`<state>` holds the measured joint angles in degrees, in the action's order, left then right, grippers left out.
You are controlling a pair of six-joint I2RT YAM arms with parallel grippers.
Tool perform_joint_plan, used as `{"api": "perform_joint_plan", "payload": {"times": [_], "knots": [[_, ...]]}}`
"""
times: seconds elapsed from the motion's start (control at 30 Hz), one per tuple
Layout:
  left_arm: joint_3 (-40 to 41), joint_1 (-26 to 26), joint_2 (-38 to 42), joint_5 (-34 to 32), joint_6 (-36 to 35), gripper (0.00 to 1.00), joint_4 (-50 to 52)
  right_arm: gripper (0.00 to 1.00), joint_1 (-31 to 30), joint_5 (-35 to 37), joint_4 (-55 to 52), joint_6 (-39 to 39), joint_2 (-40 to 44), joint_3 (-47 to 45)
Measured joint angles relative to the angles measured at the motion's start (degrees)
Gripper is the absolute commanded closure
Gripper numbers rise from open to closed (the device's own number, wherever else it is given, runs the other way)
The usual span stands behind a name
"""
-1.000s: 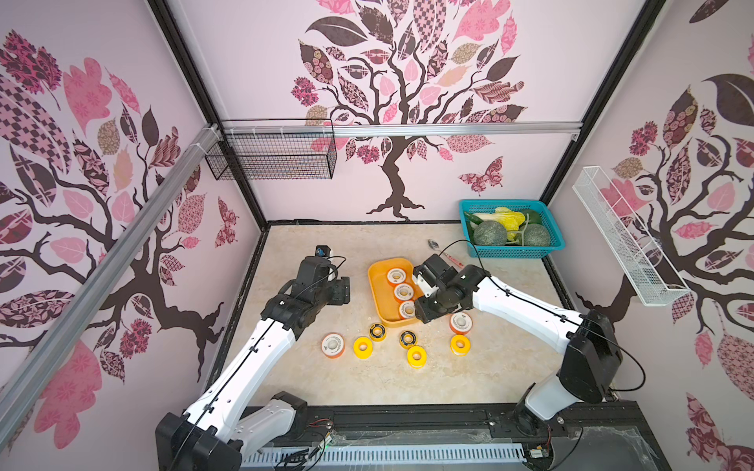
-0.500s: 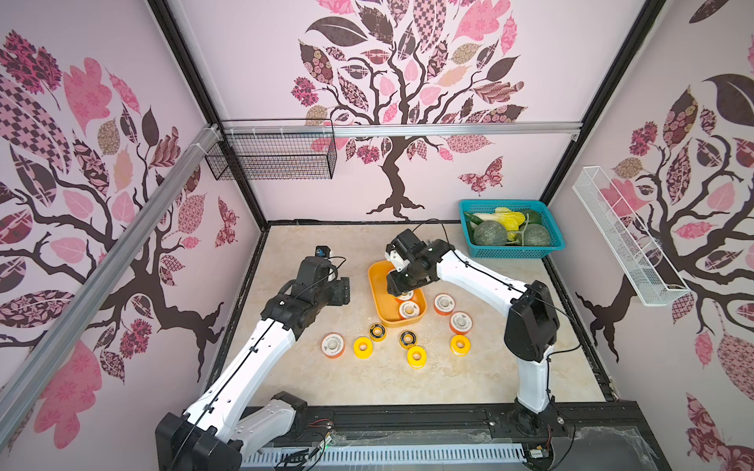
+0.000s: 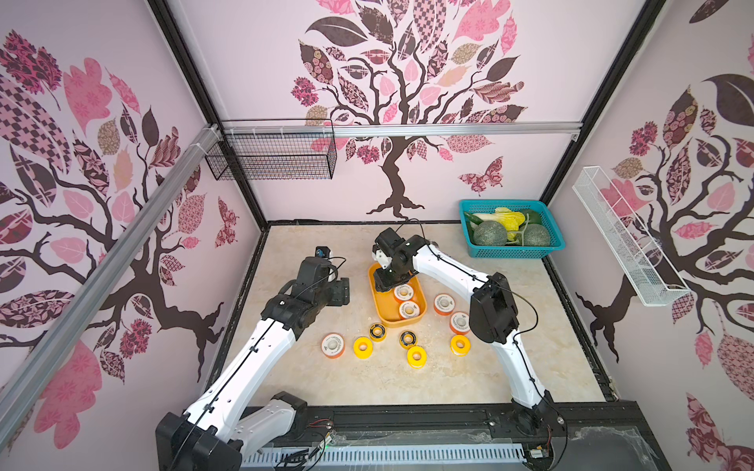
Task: Put the sealing tape into the storage box
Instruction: Place the sealing tape in the storage box.
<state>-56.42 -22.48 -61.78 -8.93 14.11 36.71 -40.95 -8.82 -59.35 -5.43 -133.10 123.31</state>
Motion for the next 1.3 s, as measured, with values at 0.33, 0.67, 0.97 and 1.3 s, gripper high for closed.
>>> {"api": "perform_joint_plan", "payload": {"times": [0.33, 0.67, 0.97, 1.3], "knots": [[-0.02, 0.00, 0.00, -0.04, 0.00, 0.20, 0.09, 0.48, 0.20, 1.99, -2.36, -1.07, -4.37, 3.98], [-0.02, 0.00, -0.31, -0.07, 0.00, 0.20, 0.22, 0.48, 0.39, 3.19, -3.87, -1.22, -8.20, 8.09], [-0.02, 0.00, -0.57, -0.07, -0.02, 0.20, 0.28, 0.48, 0.37, 3.76, -4.22, -1.51, -9.90, 9.44], [-0.02, 0.00, -0.57, -0.07, -0.02, 0.19, 0.55, 0.45, 0.37, 4.15, -4.13, -2.49, -11.82, 12.74]]}}
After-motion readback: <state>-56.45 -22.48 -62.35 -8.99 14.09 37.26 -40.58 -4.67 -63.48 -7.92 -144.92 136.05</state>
